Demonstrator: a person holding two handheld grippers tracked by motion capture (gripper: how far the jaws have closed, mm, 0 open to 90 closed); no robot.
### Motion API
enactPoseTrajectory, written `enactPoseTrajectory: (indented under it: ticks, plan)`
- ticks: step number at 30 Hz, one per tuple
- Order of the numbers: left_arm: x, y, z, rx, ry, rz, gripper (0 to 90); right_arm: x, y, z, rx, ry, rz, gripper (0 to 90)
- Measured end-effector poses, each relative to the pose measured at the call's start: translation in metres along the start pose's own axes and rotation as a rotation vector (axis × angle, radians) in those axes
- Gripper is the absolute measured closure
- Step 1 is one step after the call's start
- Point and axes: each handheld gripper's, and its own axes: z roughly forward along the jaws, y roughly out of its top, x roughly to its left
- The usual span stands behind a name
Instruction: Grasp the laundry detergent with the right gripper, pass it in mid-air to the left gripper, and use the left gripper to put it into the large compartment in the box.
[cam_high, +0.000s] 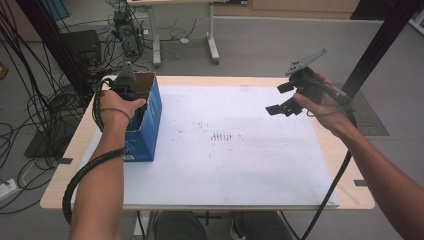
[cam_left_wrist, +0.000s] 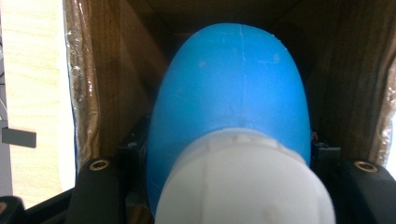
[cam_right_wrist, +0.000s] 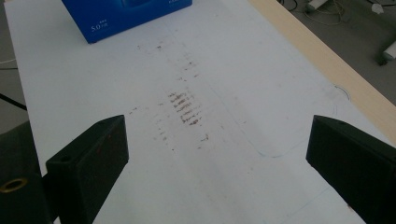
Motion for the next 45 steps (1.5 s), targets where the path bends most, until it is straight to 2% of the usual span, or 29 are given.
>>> enactPoseTrajectory:
  ticks: [45]
  plan:
    - [-0.0029, -0.0008, -0.0008, 0.003, 0.002, 0.01, 36.2, -0.0018, -0.0042, -0.0032, 0.004, -0.002, 0.001, 6.0]
